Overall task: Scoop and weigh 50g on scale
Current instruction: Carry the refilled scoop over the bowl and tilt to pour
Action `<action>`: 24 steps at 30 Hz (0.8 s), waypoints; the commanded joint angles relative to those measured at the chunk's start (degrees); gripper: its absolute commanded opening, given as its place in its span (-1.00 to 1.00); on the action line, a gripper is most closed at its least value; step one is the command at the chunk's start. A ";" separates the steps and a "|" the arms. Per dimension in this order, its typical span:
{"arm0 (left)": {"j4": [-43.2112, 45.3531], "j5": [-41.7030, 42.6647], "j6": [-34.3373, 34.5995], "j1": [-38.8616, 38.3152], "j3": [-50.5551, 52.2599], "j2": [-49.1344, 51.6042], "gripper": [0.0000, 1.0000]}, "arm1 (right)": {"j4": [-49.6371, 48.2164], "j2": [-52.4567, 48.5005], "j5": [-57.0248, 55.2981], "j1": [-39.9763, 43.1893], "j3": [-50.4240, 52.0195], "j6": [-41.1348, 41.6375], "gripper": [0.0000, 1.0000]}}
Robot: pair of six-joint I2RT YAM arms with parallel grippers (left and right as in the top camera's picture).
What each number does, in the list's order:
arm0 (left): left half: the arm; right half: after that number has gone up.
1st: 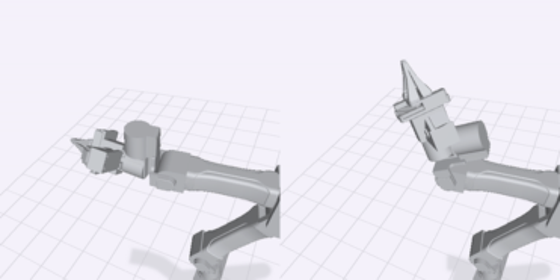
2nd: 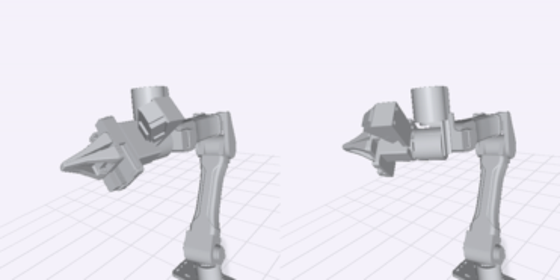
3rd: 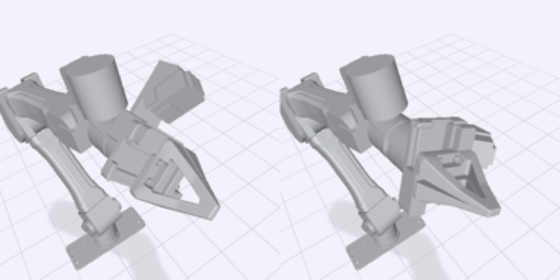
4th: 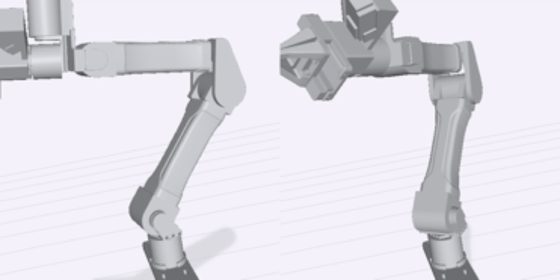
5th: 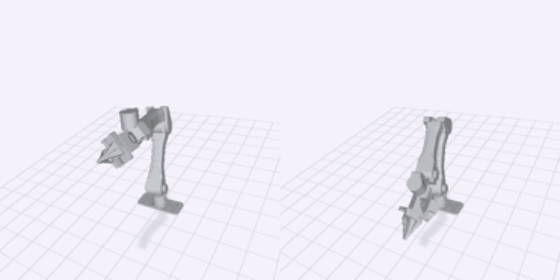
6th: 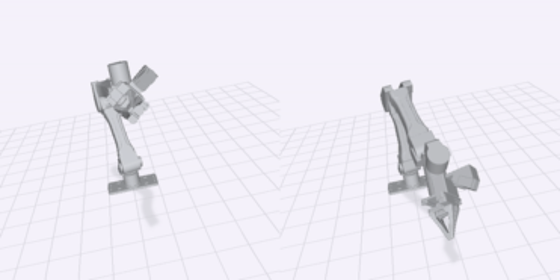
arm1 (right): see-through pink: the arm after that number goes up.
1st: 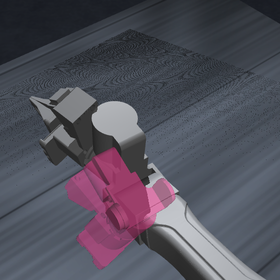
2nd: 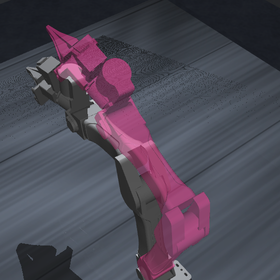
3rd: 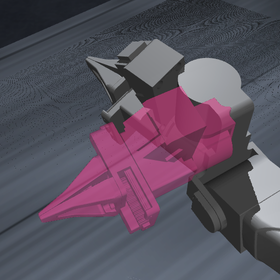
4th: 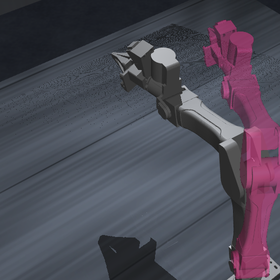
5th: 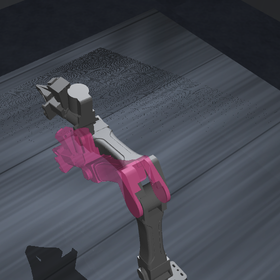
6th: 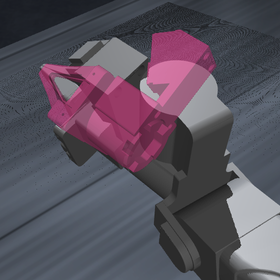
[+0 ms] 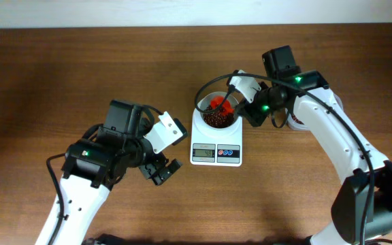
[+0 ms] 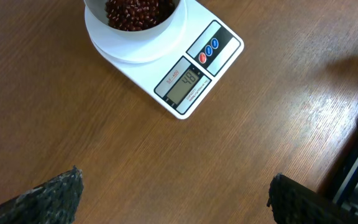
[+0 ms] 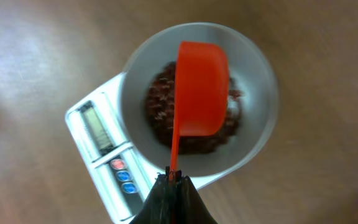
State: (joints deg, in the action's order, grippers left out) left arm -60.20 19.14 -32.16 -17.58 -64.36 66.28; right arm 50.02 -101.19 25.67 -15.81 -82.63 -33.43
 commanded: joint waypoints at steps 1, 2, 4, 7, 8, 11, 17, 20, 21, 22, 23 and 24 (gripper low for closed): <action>0.09 0.81 -1.11 0.28 -1.01 -0.07 0.98 | -1.55 1.95 -3.87 0.09 -1.51 -0.63 -0.92; 0.09 0.81 -1.11 0.28 -1.01 -0.07 0.98 | -0.68 1.95 0.52 -0.02 -1.51 -0.63 -0.92; 0.09 0.81 -1.11 0.28 -1.01 -0.07 0.98 | -0.02 1.95 3.04 -0.46 -1.51 -0.70 -0.92; 0.09 0.81 -1.11 0.28 -1.01 -0.07 0.98 | -2.27 1.95 -4.07 0.13 -1.55 -0.68 -0.92; 0.09 0.81 -1.11 0.28 -1.01 -0.07 0.98 | -2.01 1.95 -2.69 0.13 -1.62 -0.37 -0.92; 0.09 0.81 -1.11 0.28 -1.01 -0.07 0.98 | -1.18 1.95 -2.84 -0.28 -1.62 -0.92 -0.92; 0.09 0.81 -1.11 0.28 -1.01 -0.07 0.98 | -1.46 1.95 -7.72 0.02 -1.62 -1.11 -0.92; 0.09 0.81 -1.11 0.28 -1.01 -0.07 0.98 | -0.94 1.95 3.28 0.09 -1.62 -0.02 -0.92; 0.09 0.81 -1.09 0.28 -1.01 -0.07 0.98 | -1.03 1.99 2.23 0.13 -1.68 -0.48 -0.92; 0.09 0.81 -1.11 0.28 -1.01 -0.07 0.98 | -0.98 2.21 -0.02 0.20 -1.92 -0.46 -0.92; 0.09 0.81 -1.09 0.28 -1.01 -0.07 0.98 | -1.01 2.43 0.55 0.20 -2.05 -0.44 -0.92; 0.09 0.81 -1.11 0.28 -1.01 -0.07 0.98 | -0.98 2.56 1.38 0.17 -2.21 -0.44 -0.92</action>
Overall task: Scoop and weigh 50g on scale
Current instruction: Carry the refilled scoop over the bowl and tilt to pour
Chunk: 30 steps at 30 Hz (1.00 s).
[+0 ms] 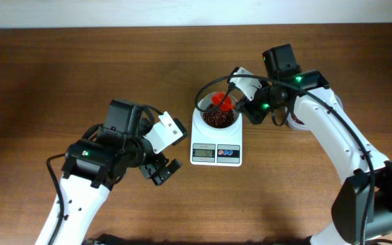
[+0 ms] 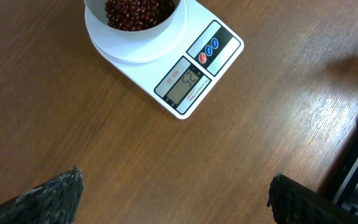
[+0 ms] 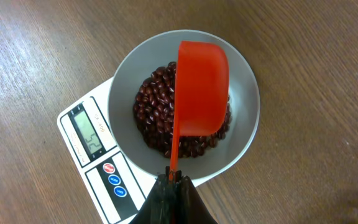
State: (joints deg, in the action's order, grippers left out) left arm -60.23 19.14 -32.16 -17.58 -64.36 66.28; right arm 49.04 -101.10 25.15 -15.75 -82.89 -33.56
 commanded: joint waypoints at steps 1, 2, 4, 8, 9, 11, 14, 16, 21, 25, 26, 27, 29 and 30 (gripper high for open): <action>0.11 0.81 -1.11 0.28 -1.01 -0.07 0.98 | 0.02 2.51 2.43 0.13 -2.14 -0.28 -0.92; 0.11 0.81 -1.11 0.28 -1.01 -0.07 0.98 | 0.04 2.56 2.45 0.13 -2.21 -0.31 -0.92; 0.11 0.81 -1.09 0.28 -1.01 -0.07 0.98 | 0.02 2.32 2.23 0.04 -2.19 -0.33 -0.92; 0.11 0.81 -1.11 0.28 -1.01 -0.07 0.98 | 0.00 -0.37 -1.88 0.02 -1.86 -0.33 -0.92; 0.11 0.81 -1.11 0.28 -1.01 -0.07 0.98 | 0.02 -0.55 -1.84 0.00 -1.86 -0.33 -0.92; 0.11 0.81 -1.11 0.28 -1.01 -0.07 0.98 | -0.07 -0.61 -2.12 -0.02 -1.86 -1.70 -0.92; 0.11 0.81 -1.11 0.28 -1.01 -0.07 0.98 | -0.24 -0.68 -3.34 -0.04 -1.86 -2.10 -0.92; 0.11 0.81 -1.11 0.28 -1.01 -0.07 0.98 | -0.26 -1.68 -3.34 -0.04 -1.86 -2.08 -0.92; 0.11 0.81 -1.11 0.28 -1.01 -0.07 0.98 | -0.31 -3.54 -3.34 -0.20 -1.86 -2.05 -0.92; 0.11 0.81 -1.11 0.28 -1.01 -0.07 0.98 | 0.00 -4.17 -3.32 -0.39 -1.86 -2.05 -0.92; 0.11 0.81 -1.11 0.28 -1.01 -0.07 0.98 | 0.28 -4.17 -3.34 -0.79 -1.86 -2.05 -0.92; 0.11 0.81 -1.11 0.28 -1.01 -0.07 0.98 | 0.59 -4.17 -3.34 -1.25 -1.86 -2.05 -0.92; 0.11 0.81 -1.11 0.28 -1.01 -0.07 0.98 | 1.07 -4.17 -3.43 -1.97 -1.86 -2.10 -0.92; 0.11 0.81 -1.11 0.28 -1.01 -0.07 0.98 | 0.87 -4.20 -5.11 -2.27 -1.86 -2.10 -0.92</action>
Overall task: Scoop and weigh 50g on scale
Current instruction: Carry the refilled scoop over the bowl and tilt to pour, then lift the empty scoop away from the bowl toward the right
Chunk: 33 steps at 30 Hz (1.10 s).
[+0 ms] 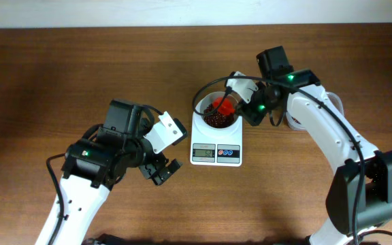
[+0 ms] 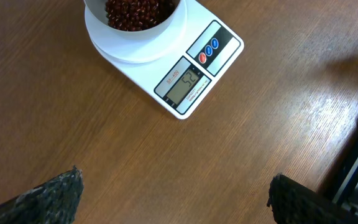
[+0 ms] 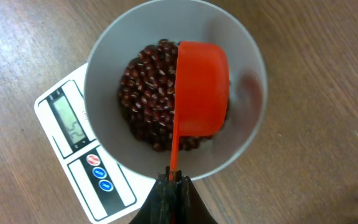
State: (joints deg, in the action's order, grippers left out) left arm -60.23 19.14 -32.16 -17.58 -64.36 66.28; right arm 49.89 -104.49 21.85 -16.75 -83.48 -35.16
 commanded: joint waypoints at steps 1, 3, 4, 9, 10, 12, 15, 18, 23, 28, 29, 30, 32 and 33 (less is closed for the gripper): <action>0.11 0.81 -1.11 0.28 -1.01 -0.07 0.98 | -0.68 -0.92 -4.96 -1.40 -1.27 -0.50 -0.92; 0.11 0.81 -1.11 0.28 -1.01 -0.07 0.98 | -1.77 -1.36 -7.82 -1.57 -1.27 -0.52 -0.92; 0.11 0.81 -1.11 0.28 -1.01 -0.07 0.98 | -1.99 -1.57 -7.96 -1.57 -1.27 -0.68 -0.92; 0.11 0.81 -1.11 0.28 -1.01 -0.07 0.98 | -1.16 -1.75 -4.15 -2.01 -1.27 -0.66 -0.92; 0.11 0.81 -1.11 0.28 -1.01 -0.07 0.98 | -0.74 -1.75 -1.95 -2.05 -1.27 -0.66 -0.92; 0.11 0.81 -1.11 0.28 -1.01 -0.07 0.98 | 0.85 -1.75 0.26 -2.05 -1.29 -0.63 -0.92; 0.11 0.81 -1.11 0.28 -1.01 -0.07 0.98 | 2.38 -1.73 0.26 -2.03 -1.31 -0.63 -0.92; 0.11 0.81 -1.11 0.28 -1.01 -0.07 0.98 | 2.69 -1.64 5.79 -1.42 -2.36 -0.39 -0.92; 0.11 0.81 -1.11 0.28 -1.01 -0.07 0.98 | 4.42 -1.64 9.20 1.16 -3.50 4.70 -0.92; 0.11 0.81 -1.11 0.28 -1.01 -0.07 0.98 | 4.96 -1.64 20.70 7.15 -3.50 7.19 -0.91; 0.11 0.81 -1.11 0.28 -1.01 -0.07 0.98 | 5.09 -1.64 24.06 8.72 -3.50 7.19 -0.91; 0.11 0.81 -1.11 0.28 -1.01 -0.07 0.98 | 5.25 -1.64 25.83 9.79 -3.50 7.19 -0.91; 0.11 0.81 -1.11 0.28 -1.01 -0.07 0.98 | 5.88 -1.64 27.71 11.69 -3.50 7.19 -0.92; 0.11 0.81 -1.11 0.28 -1.01 -0.07 0.98 | 6.29 -1.64 27.69 12.04 -3.50 7.19 -0.92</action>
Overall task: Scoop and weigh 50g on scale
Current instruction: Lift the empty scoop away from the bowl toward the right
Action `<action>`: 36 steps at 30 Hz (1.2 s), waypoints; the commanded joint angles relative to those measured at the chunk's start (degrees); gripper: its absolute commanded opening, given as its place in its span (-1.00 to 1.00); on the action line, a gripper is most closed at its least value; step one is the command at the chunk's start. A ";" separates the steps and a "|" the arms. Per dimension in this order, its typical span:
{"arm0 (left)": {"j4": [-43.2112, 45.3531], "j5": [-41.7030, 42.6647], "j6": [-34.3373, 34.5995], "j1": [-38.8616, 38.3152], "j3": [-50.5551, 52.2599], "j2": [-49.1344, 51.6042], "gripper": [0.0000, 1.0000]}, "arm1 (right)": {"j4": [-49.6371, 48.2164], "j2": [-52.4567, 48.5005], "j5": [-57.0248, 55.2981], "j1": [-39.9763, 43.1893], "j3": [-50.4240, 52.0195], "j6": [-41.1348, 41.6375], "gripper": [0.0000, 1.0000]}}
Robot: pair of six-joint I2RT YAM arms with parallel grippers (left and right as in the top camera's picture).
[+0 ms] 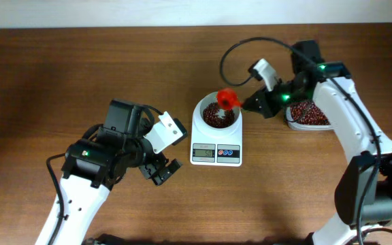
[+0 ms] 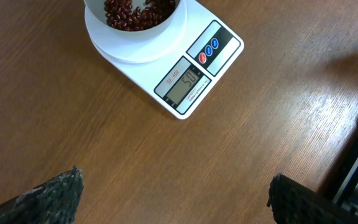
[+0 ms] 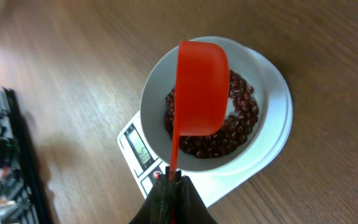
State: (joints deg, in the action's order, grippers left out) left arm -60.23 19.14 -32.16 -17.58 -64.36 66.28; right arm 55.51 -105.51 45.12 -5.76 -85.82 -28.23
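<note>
A white scale (image 1: pixel 216 151) stands mid-table and carries a white bowl (image 1: pixel 216 116) of dark red beans (image 3: pixel 219 134). In the left wrist view the scale's display (image 2: pixel 184 81) reads about 50. My right gripper (image 1: pixel 258 104) is shut on the thin handle of an orange scoop (image 3: pixel 197 87). The scoop's cup (image 1: pixel 228 99) hangs over the bowl's right rim, lifted above the beans. My left gripper (image 1: pixel 160 170) is open over bare wood left of the scale, and its fingertips (image 2: pixel 48 198) show at the lower corners of the left wrist view.
A second white bowl of beans (image 1: pixel 309 113) sits to the right of the scale, partly under my right arm. A black rack (image 3: pixel 14 162) shows at the left edge of the right wrist view. The white wall edge runs along the table's far side.
My right gripper has risen and drawn back to the right, lifting the scoop out of the bowl to its right rim. The display has gone from about 52 to about 50. The left arm is unchanged.
At first the scoop was over the bowl and the display read about 48. Then it read about 52 with the scoop above the beans. After that the scoop was low in the bowl. Now it is raised at the rim and the display reads about 50.
</note>
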 commanded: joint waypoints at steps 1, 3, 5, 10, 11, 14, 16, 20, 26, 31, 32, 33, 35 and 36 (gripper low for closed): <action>0.11 0.81 -1.11 0.28 -1.01 -0.07 0.98 | 0.85 -0.61 4.44 1.03 -1.16 0.24 -0.92; 0.11 0.81 -1.11 0.28 -1.01 -0.07 0.98 | 0.90 -0.61 4.44 0.92 -1.16 0.26 -0.92; 0.11 0.81 -1.11 0.28 -1.01 -0.07 0.98 | 0.90 -0.61 4.44 0.92 -1.16 0.26 -0.92; 0.11 0.81 -1.11 0.28 -1.01 -0.07 0.98 | 0.94 -0.59 4.44 1.05 -1.44 0.26 -0.92; 0.11 0.81 -1.11 0.28 -1.01 -0.07 0.98 | 1.31 -0.59 4.39 1.49 -1.95 0.24 -0.92; 0.11 0.81 -1.11 0.28 -1.01 -0.07 0.98 | 3.13 -0.55 4.42 4.02 -3.58 0.24 -0.92; 0.11 0.81 -1.11 0.28 -1.01 -0.07 0.98 | 5.25 -0.55 4.39 6.93 -4.70 0.22 -0.92; 0.11 0.81 -1.11 0.28 -1.01 -0.07 0.98 | 9.05 -0.50 3.89 15.93 -5.11 0.20 -0.92; 0.11 0.81 -1.11 0.28 -1.01 -0.07 0.98 | 16.96 -0.48 -13.60 32.04 -5.16 0.17 -0.92; 0.11 0.81 -1.09 0.28 -1.01 -0.07 0.98 | 15.76 -0.24 -26.34 30.93 -5.27 0.24 -0.92; 0.11 0.81 -1.11 0.28 -1.01 -0.07 0.98 | 15.61 -0.24 -29.49 29.27 -5.27 0.26 -0.92; 0.11 0.81 -1.11 0.28 -1.01 -0.07 0.98 | 15.58 -0.24 -36.63 25.68 -5.27 0.26 -0.92; 0.11 0.81 -1.11 0.28 -1.01 -0.07 0.98 | 15.26 -0.22 -45.46 20.46 -5.27 0.70 -0.92; 0.11 0.81 -1.11 0.28 -1.01 -0.07 0.98 | 14.75 -0.13 -49.13 18.05 -5.44 2.12 -0.92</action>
State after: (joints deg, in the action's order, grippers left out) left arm -60.20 19.14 -32.16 -17.58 -64.36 66.28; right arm 70.89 -105.62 9.39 17.54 -90.21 -27.97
